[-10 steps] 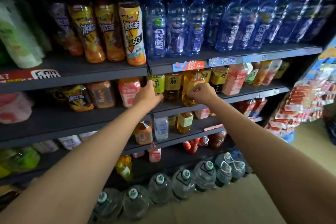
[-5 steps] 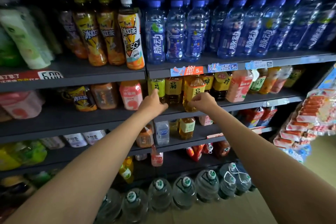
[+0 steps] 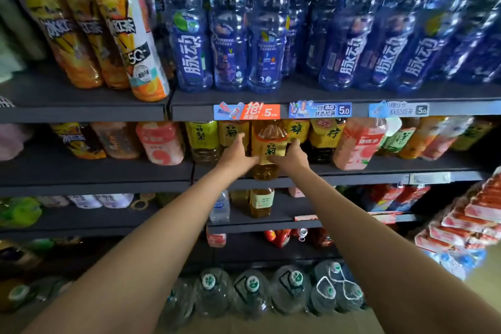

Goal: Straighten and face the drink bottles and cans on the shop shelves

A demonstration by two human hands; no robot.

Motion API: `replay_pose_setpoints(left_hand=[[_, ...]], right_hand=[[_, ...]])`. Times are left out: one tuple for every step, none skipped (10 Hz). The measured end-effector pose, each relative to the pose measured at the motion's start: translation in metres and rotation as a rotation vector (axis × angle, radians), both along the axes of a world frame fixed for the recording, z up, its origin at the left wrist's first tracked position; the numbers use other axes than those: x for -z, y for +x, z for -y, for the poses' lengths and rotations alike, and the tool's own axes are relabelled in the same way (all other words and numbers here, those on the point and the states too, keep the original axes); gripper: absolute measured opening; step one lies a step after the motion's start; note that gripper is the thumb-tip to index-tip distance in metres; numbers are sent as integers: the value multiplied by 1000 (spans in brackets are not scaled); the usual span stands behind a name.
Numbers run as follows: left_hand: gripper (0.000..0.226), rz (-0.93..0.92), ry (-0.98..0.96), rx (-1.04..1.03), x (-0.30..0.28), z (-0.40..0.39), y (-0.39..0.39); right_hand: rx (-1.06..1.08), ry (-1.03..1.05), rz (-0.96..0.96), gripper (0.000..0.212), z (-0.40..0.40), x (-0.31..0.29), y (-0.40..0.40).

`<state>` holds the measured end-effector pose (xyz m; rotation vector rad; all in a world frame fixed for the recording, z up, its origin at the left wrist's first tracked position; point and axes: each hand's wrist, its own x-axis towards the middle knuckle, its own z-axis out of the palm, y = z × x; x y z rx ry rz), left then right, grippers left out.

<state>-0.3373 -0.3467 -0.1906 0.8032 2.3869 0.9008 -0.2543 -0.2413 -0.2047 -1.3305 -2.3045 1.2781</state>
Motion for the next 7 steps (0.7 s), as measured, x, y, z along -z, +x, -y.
replay_pose_setpoints(left_hand=[[87, 123, 16, -22, 8, -21, 9], [93, 215, 25, -56, 11, -30, 13], [88, 211, 0, -76, 8, -31, 13], [83, 155, -61, -42, 1, -31, 17], [66, 70, -116, -17, -12, -26, 25], [59, -48, -98, 65, -23, -17, 30], [63, -211, 2, 214, -48, 5, 38]], right_hand=[[8, -8, -37, 60, -12, 8, -3], [23, 18, -56, 47, -23, 10, -4], [8, -3, -58, 42, -25, 7, -5], [-29, 0, -22, 43, -24, 6, -5], [-61, -22, 13, 39, -21, -5, 0], [-136, -29, -3, 28, -16, -23, 8], [-318, -70, -62, 27, -2, -56, 23]])
